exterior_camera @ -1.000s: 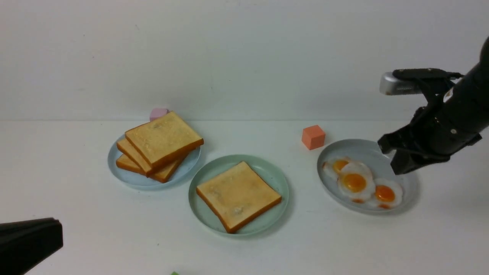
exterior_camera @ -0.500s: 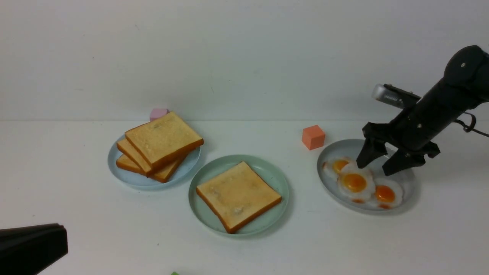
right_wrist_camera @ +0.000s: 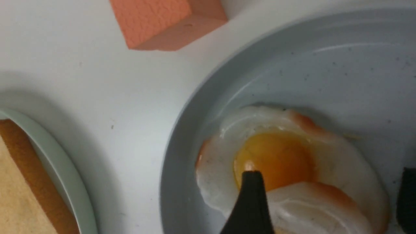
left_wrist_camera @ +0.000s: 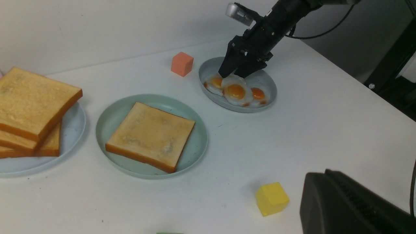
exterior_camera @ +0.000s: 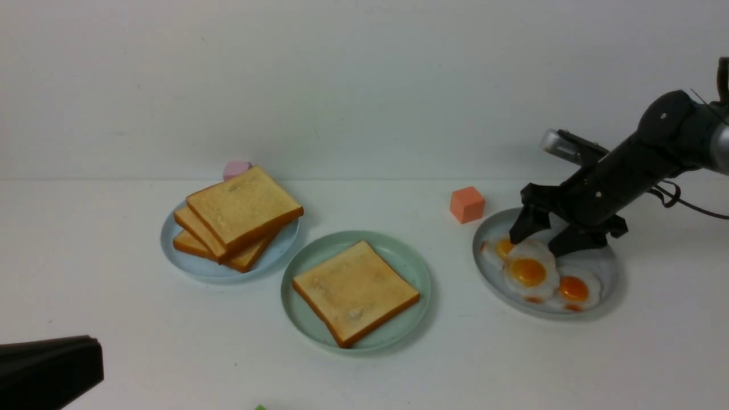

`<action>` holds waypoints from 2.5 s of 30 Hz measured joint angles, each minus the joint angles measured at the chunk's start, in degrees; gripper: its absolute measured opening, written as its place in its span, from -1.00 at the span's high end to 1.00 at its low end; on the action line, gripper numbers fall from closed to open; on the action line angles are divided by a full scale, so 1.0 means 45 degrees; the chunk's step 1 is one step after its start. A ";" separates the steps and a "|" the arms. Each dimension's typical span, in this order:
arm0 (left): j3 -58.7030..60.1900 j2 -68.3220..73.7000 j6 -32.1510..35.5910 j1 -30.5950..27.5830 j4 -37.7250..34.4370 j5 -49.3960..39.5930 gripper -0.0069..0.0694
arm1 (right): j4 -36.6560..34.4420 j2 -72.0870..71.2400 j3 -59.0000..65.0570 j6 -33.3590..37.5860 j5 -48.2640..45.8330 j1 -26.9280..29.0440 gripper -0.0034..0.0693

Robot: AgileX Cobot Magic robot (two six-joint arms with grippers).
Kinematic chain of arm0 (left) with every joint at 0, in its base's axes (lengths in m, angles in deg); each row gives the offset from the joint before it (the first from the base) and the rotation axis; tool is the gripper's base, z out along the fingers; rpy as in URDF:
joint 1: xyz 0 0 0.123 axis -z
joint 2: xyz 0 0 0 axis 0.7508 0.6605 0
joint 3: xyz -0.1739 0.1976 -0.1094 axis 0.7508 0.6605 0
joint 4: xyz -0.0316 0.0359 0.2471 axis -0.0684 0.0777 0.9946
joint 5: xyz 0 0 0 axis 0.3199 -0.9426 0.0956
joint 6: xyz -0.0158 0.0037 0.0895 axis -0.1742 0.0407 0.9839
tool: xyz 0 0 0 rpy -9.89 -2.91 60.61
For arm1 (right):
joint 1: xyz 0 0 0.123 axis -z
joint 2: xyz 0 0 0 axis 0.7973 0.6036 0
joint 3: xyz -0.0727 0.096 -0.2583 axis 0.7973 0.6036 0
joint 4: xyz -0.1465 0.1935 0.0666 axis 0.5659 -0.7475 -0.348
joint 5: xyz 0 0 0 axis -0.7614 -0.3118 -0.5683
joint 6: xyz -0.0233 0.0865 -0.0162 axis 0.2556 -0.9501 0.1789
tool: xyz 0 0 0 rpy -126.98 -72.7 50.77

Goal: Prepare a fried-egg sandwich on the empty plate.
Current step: Use the right arm to grab a fried egg, then use the right arm to place the fried egg on the slice of bread in the middle

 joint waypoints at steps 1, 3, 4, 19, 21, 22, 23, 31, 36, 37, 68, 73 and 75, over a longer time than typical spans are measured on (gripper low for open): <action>0.0000 0.0000 0.0000 0.0000 0.0000 0.0000 0.85 | 0.0000 0.0000 0.0000 0.0047 0.0000 -0.0044 -0.65; 0.0000 0.0000 0.0000 0.0000 0.0000 0.0000 0.85 | 0.0011 0.0000 0.0000 0.0064 0.0000 -0.0073 -0.65; 0.0000 0.0000 0.0000 0.0000 0.0000 0.0000 0.85 | 0.0011 0.0000 0.0000 0.0080 0.0000 -0.0074 -0.65; 0.0000 0.0000 0.0000 0.0000 0.0000 0.0000 0.85 | 0.0129 0.0024 0.0000 0.1065 -0.1077 -0.0067 0.02; 0.0000 0.0000 0.0000 0.0000 0.0000 0.0000 0.85 | 0.0139 0.0024 0.0000 0.1158 -0.1127 -0.0067 0.17; 0.0000 0.0000 0.0000 0.0000 0.0000 0.0000 0.85 | 0.0139 0.0024 0.0000 0.1240 -0.1154 -0.0067 0.26; 0.0000 0.0000 0.0000 0.0000 0.0000 0.0000 0.85 | 0.0127 0.0024 -0.0010 0.1384 -0.1182 -0.0067 0.35; 0.0000 0.0000 0.0000 0.0000 0.0000 -0.0010 0.85 | -0.0009 0.0009 -0.0024 0.1663 -0.1238 -0.0067 0.71; 0.0000 0.0000 0.0000 0.0000 -0.0029 -0.0192 0.85 | 0.0148 -0.0069 -0.0024 0.1663 -0.1238 -0.0067 0.71; 0.0000 0.0000 0.0000 0.0000 -0.0029 -0.0230 0.85 | 0.0303 -0.0132 -0.0024 0.1663 -0.1210 -0.0075 0.71; 0.0000 0.0000 0.0000 0.0000 0.0410 -0.0246 0.84 | 0.0477 -0.3099 -0.0013 0.0887 -0.2282 -0.0448 0.72; 0.0000 0.0000 0.0000 0.0000 0.0560 -0.0246 0.84 | -0.1122 -0.3173 -0.0013 0.1189 -0.2382 -0.2050 0.72; 0.0000 0.0000 0.0000 0.0000 0.0618 -0.0246 0.84 | -0.1298 -0.3071 -0.0013 0.1202 -0.2100 -0.2868 0.72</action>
